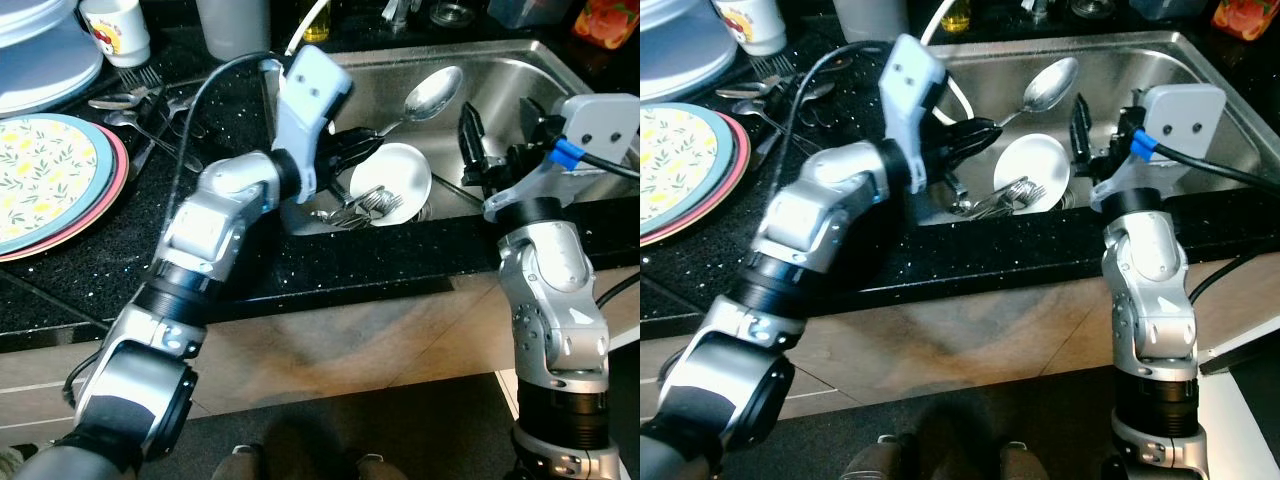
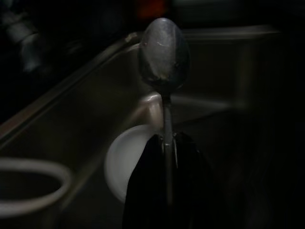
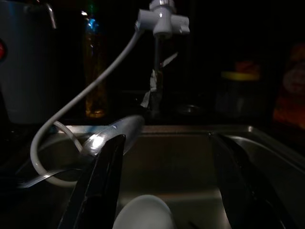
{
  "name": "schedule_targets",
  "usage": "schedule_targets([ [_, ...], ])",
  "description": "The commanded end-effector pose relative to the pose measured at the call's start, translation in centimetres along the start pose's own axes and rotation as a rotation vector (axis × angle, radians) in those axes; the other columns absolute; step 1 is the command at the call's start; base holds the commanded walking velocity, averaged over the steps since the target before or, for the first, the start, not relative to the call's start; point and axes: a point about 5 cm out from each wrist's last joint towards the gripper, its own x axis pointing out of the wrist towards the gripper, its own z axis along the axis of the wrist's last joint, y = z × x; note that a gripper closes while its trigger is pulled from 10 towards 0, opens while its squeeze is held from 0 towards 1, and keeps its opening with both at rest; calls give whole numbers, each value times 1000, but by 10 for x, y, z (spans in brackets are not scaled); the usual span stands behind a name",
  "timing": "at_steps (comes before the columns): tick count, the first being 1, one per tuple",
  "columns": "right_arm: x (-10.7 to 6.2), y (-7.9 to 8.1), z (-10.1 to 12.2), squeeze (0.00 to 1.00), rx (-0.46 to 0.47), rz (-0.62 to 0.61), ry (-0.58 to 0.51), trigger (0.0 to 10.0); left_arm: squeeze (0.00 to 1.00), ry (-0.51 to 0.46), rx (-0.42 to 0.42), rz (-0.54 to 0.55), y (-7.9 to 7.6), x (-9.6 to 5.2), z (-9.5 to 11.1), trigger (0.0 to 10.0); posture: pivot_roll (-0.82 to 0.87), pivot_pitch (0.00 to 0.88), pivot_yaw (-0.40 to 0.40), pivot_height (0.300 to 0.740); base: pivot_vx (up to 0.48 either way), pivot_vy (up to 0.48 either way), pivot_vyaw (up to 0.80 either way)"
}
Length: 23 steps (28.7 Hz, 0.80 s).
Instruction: Kitchen organization
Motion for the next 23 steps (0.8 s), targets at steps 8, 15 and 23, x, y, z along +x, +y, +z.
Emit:
schedule_targets([
  [8,4,-19,11,0,-53,-122,-65,10000,118,175,-136,155,-6,17,-29,10000,13,132,35,740,0,0,0],
  [15,3,-14,10,0,-42,-108,-65,10000,1000,-106,-265,231,3,19,-5,10000,8,122,36,740,0,0,0],
  [23,3,-12,8,0,-24,-107,-70,10000,0,-278,-215,523,57,-38,29,10000,33,113,34,740,0,0,0],
])
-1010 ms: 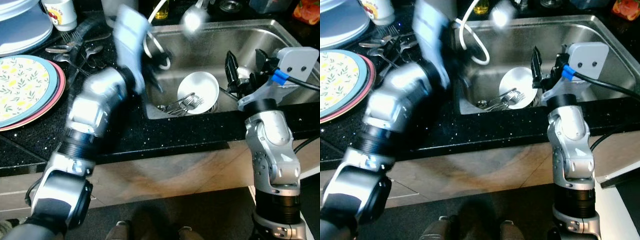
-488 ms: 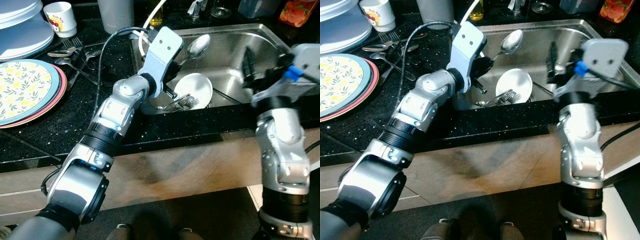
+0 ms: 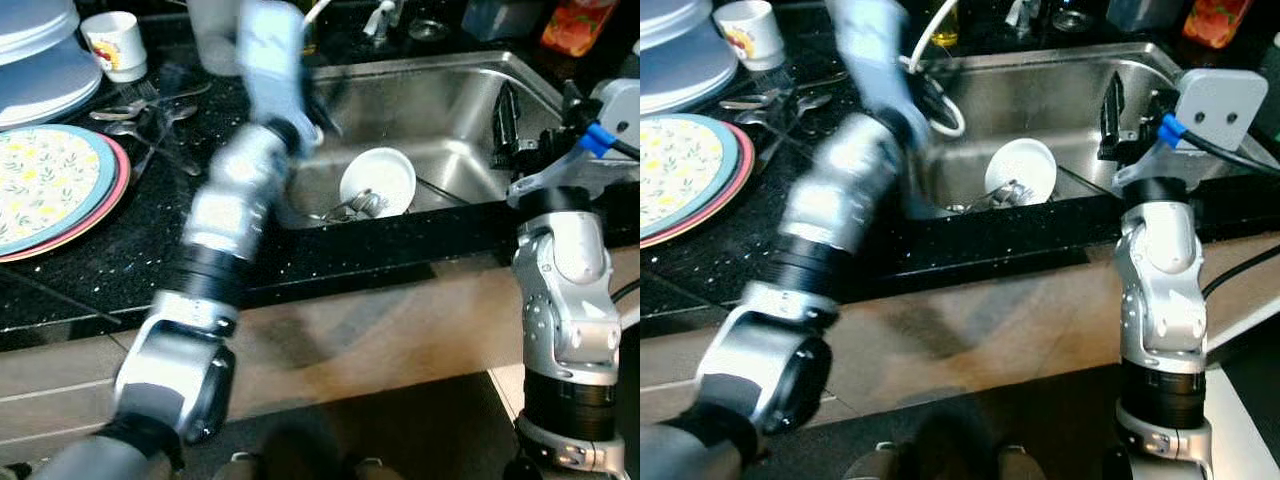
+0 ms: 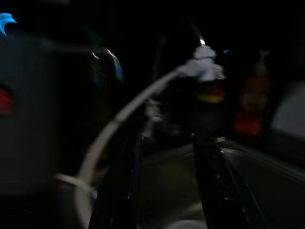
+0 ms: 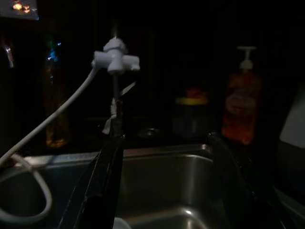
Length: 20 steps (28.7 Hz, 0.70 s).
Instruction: Kitchen organization
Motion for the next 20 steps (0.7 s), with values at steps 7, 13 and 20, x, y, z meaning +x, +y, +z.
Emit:
schedule_targets([
  [7,-6,10,-7,0,28,55,21,10000,0,345,223,53,26,-43,-22,10000,65,105,29,740,0,0,0],
  [13,-8,16,-12,0,47,86,38,10000,0,468,251,364,62,-70,-32,10000,84,102,21,740,0,0,0],
  [20,-8,23,-14,0,63,107,42,10000,0,498,322,576,87,-91,-44,10000,77,99,22,740,0,0,0],
])
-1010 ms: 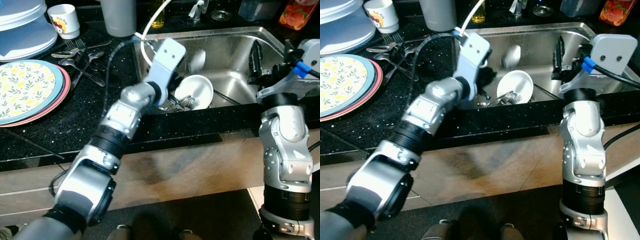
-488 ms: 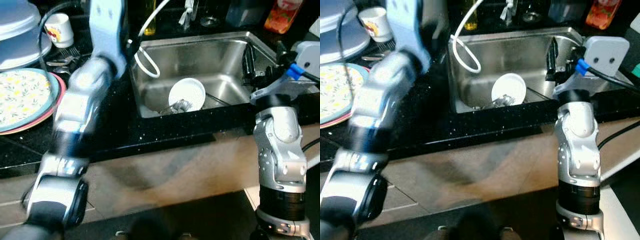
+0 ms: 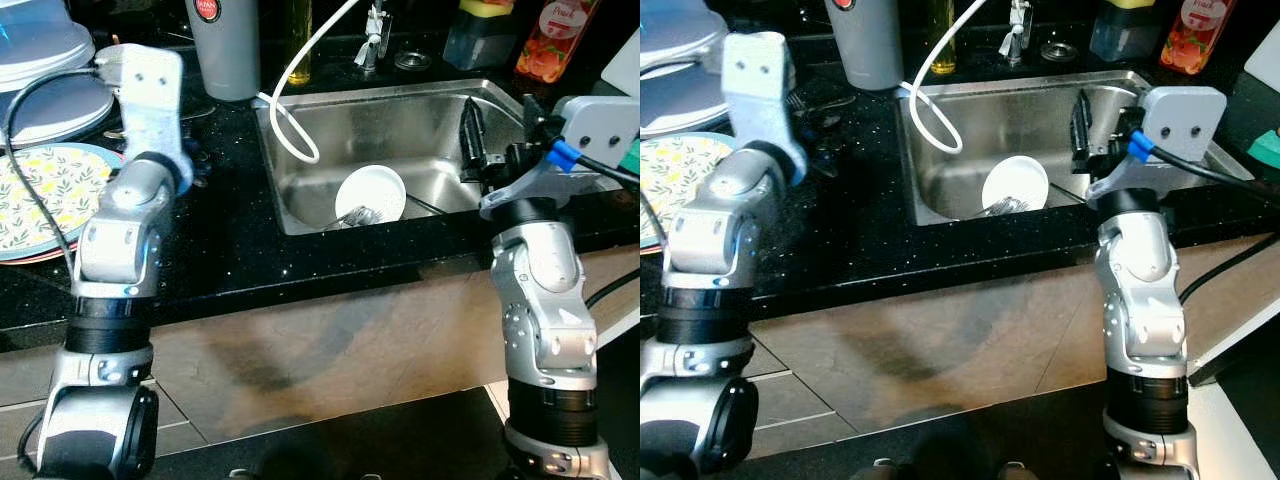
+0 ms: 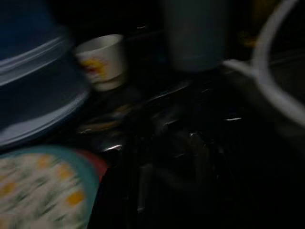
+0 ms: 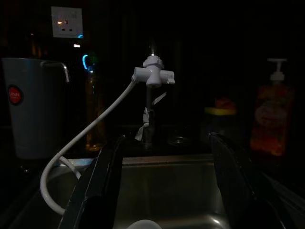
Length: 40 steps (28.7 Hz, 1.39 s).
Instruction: Kitchen organization
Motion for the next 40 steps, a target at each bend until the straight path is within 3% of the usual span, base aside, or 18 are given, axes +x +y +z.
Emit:
schedule_targets([
  [1,-1,3,-3,0,6,7,5,10000,0,29,-8,69,6,0,-13,10000,74,102,23,740,0,0,0],
  [3,-2,3,-4,0,7,6,9,10000,0,71,-85,124,9,-2,-18,10000,71,101,21,740,0,0,0],
  [5,-3,3,-5,0,8,7,13,10000,0,161,-232,186,15,1,-24,10000,74,98,18,740,0,0,0],
  [8,-2,4,-6,0,9,13,17,10000,0,235,-309,232,19,4,-31,10000,72,96,18,740,0,0,0],
  [9,-2,5,-7,0,8,22,20,10000,0,237,-307,246,19,5,-31,10000,70,95,19,740,0,0,0],
  [11,-2,15,-8,0,3,125,38,10000,0,144,-186,208,17,6,-20,10000,67,94,19,740,0,0,0],
  [12,-2,15,-8,0,3,125,38,10000,0,144,-186,208,17,6,-20,10000,67,94,19,740,0,0,0],
  [13,-6,27,-9,0,-8,228,53,10000,0,58,-34,161,17,6,-9,10000,69,95,18,740,0,0,0],
  [14,-7,31,-10,0,-16,249,55,10000,0,52,-24,164,20,6,-7,10000,71,95,18,740,0,0,0],
  [17,-8,34,-11,0,-15,262,60,10000,0,104,-114,178,26,7,-10,10000,76,95,17,740,0,0,0],
  [18,-8,35,-12,0,-6,258,62,10000,0,187,-229,192,29,7,-18,10000,85,93,14,740,0,0,0],
  [19,-8,35,-13,0,1,254,63,10000,0,184,-199,159,26,5,-20,10000,85,93,14,740,0,0,0],
  [22,-6,36,-13,0,11,246,59,10000,0,65,181,44,7,-2,-20,10000,83,93,15,740,0,0,0],
  [23,-6,36,-13,0,11,246,58,10000,0,52,266,18,4,-4,-21,10000,83,93,15,740,0,0,0],
  [25,-6,36,-12,0,13,248,57,10000,0,71,356,-30,1,-5,-26,10000,82,92,15,740,0,0,0],
  [29,-6,36,-13,0,20,259,58,10000,0,171,338,-73,5,-9,-38,10000,84,90,17,740,0,0,0],
  [36,-6,38,-13,0,42,262,55,10000,0,240,436,-43,3,-23,-62,10000,86,92,23,740,0,0,0],
  [40,-7,39,-13,0,48,264,57,10000,0,269,499,40,10,-30,-81,10000,94,95,29,740,0,0,0],
])
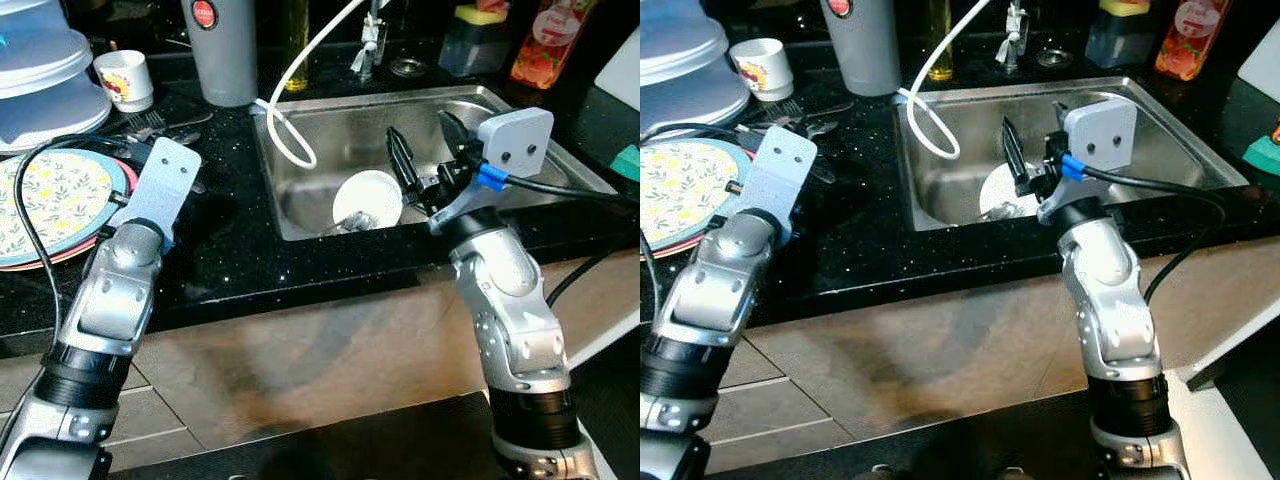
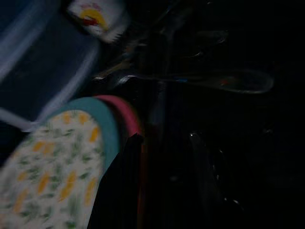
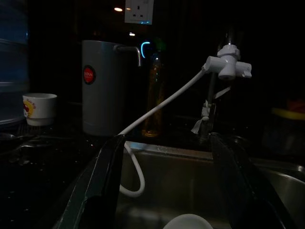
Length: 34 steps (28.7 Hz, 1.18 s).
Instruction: Kitchen organization
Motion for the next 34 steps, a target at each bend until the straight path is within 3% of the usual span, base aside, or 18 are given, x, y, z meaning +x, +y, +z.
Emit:
schedule_targets([
  [1,-1,-2,-1,0,7,-2,-1,10000,0,99,48,51,-1,3,-27,10000,94,94,25,740,0,0,0],
  [5,-1,-2,0,0,9,-4,-1,10000,0,109,107,119,6,8,-36,10000,94,94,25,740,0,0,0],
  [7,-1,-3,0,0,10,-5,-2,10000,0,99,178,161,12,12,-40,10000,94,93,25,740,0,0,0],
  [9,-1,-3,0,0,11,-7,-3,10000,0,111,171,168,14,13,-42,10000,93,95,26,740,0,0,0],
  [10,-1,-3,0,0,11,-8,-4,10000,0,123,138,162,14,14,-43,7490,92,94,27,740,0,0,0],
  [11,-1,-3,0,0,11,-9,-4,10000,0,131,113,160,14,15,-43,7490,92,94,27,740,0,0,0],
  [12,-1,-3,0,0,11,-10,-5,10000,0,134,98,158,14,15,-43,0,92,94,27,740,0,0,0],
  [16,-2,-3,0,0,12,-13,-4,10000,0,107,58,149,11,17,-35,0,90,96,30,740,0,0,0],
  [20,-2,-4,0,0,11,-20,-3,10000,0,82,-39,147,9,20,-24,0,87,98,29,740,0,0,0],
  [28,-3,-5,0,0,11,-23,-2,10000,0,5,-39,157,8,22,-5,0,84,103,29,740,0,0,0],
  [29,-3,-5,0,0,11,-24,-2,10000,0,-67,-51,154,8,20,8,10000,84,105,27,740,0,0,0],
  [31,-3,-5,0,0,10,-24,-1,10000,0,-173,-97,158,10,15,28,10000,85,105,26,740,0,0,0],
  [32,-3,-5,0,0,10,-22,-1,10000,0,-194,-203,189,19,13,38,10000,86,105,25,740,0,0,0],
  [34,-2,-5,0,0,8,-19,-1,10000,0,-174,-335,230,31,14,41,10000,86,105,25,740,0,0,0],
])
